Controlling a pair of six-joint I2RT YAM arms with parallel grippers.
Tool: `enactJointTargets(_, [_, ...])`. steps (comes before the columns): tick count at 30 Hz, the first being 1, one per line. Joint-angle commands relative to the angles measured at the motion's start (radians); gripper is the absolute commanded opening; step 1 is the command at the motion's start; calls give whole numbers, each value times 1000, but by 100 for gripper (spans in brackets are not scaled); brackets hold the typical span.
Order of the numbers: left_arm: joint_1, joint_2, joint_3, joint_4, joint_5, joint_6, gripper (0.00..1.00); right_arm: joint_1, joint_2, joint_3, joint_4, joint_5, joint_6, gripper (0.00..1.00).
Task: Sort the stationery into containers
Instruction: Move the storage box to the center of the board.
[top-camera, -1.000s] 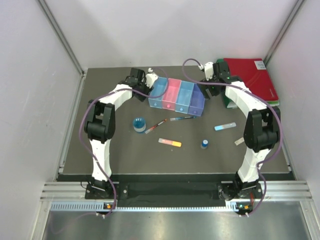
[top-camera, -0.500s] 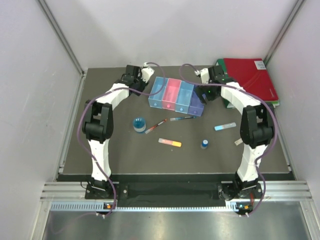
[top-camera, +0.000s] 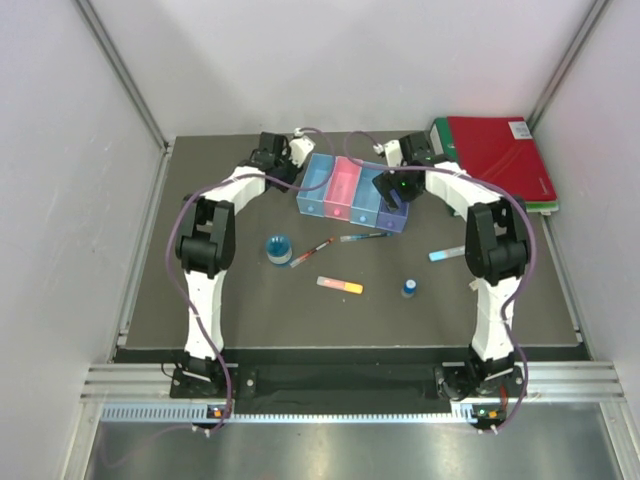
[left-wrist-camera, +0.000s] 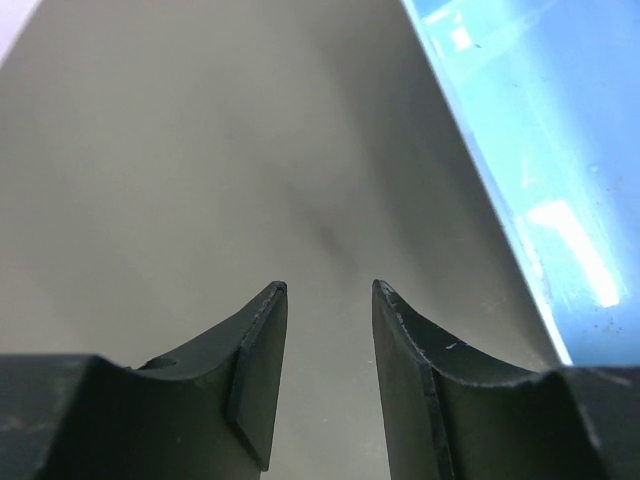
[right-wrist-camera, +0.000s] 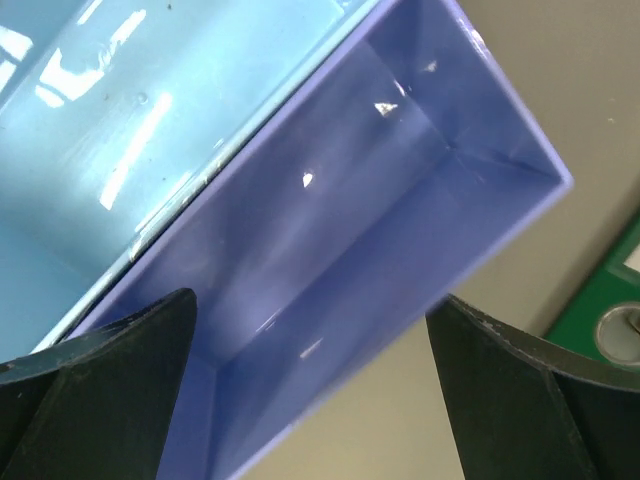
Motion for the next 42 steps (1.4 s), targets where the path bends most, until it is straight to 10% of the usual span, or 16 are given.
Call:
enactJointTargets(1, [-7, 5, 34, 31, 41, -16, 45, 13, 47, 83, 27, -18, 8, 97])
enactJointTargets(42, [-54, -208, -176, -235, 289, -49, 38, 88, 128, 151, 102, -5, -107, 97])
